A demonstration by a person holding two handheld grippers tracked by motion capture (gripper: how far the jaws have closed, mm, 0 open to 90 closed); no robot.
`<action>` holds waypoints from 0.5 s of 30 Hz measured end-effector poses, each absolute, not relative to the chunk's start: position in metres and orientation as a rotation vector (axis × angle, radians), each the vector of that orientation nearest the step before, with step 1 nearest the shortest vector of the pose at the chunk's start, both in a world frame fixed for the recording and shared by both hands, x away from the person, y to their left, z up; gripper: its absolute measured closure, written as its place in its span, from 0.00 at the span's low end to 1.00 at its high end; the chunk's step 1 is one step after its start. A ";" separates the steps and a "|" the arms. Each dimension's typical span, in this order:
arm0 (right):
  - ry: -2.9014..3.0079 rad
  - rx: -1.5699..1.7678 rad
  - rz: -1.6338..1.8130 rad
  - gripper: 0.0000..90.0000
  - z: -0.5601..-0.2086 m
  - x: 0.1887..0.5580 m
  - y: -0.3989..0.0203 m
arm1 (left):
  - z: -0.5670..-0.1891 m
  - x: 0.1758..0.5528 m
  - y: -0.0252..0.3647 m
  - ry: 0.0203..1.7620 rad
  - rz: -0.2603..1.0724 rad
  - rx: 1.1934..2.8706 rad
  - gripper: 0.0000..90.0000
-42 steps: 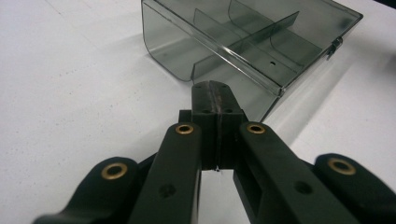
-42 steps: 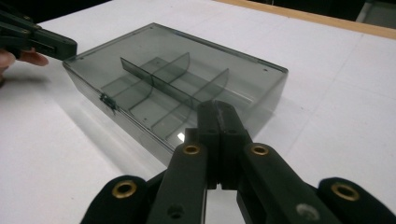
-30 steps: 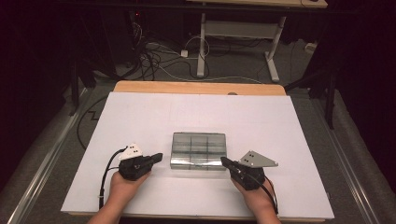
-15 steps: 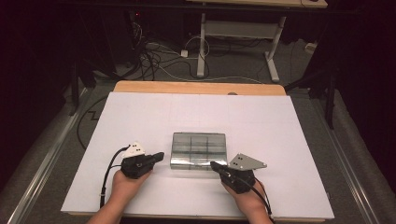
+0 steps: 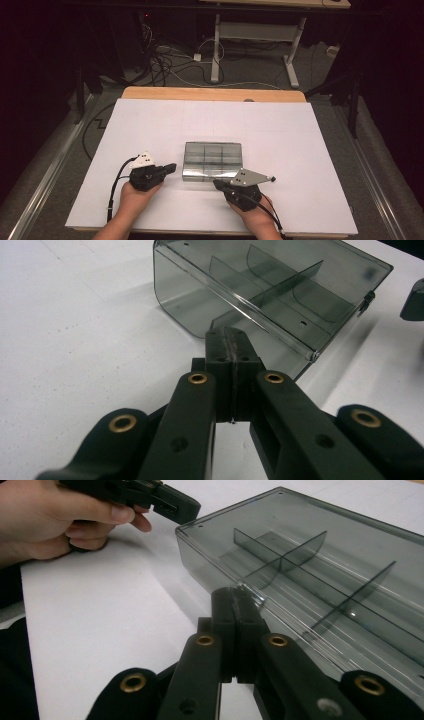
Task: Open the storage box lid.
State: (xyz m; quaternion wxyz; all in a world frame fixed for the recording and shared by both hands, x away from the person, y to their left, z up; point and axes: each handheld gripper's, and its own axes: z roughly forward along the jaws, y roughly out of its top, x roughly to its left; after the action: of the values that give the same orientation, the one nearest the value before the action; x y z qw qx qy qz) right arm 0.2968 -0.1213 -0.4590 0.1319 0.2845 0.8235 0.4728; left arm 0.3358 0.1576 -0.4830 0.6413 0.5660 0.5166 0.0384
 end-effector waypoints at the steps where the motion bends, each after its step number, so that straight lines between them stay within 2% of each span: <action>1: 2.398 0.822 1.383 1.00 -0.459 0.298 -0.120 | -0.483 0.336 0.158 1.176 0.086 1.291 0.97; 10: 2.439 0.746 1.414 1.00 -0.456 0.310 -0.096 | -0.479 0.333 0.157 1.167 0.043 1.279 0.97; 15: 2.467 0.779 1.402 1.00 -0.466 0.309 -0.093 | -0.477 0.331 0.152 1.151 0.034 1.280 0.97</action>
State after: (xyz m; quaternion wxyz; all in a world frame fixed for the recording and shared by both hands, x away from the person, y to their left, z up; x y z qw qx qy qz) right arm 0.3088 -0.0935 -0.4655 0.0993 0.2633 0.8343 0.4741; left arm 0.3308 0.1519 -0.4765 0.6519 0.5636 0.5071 0.0149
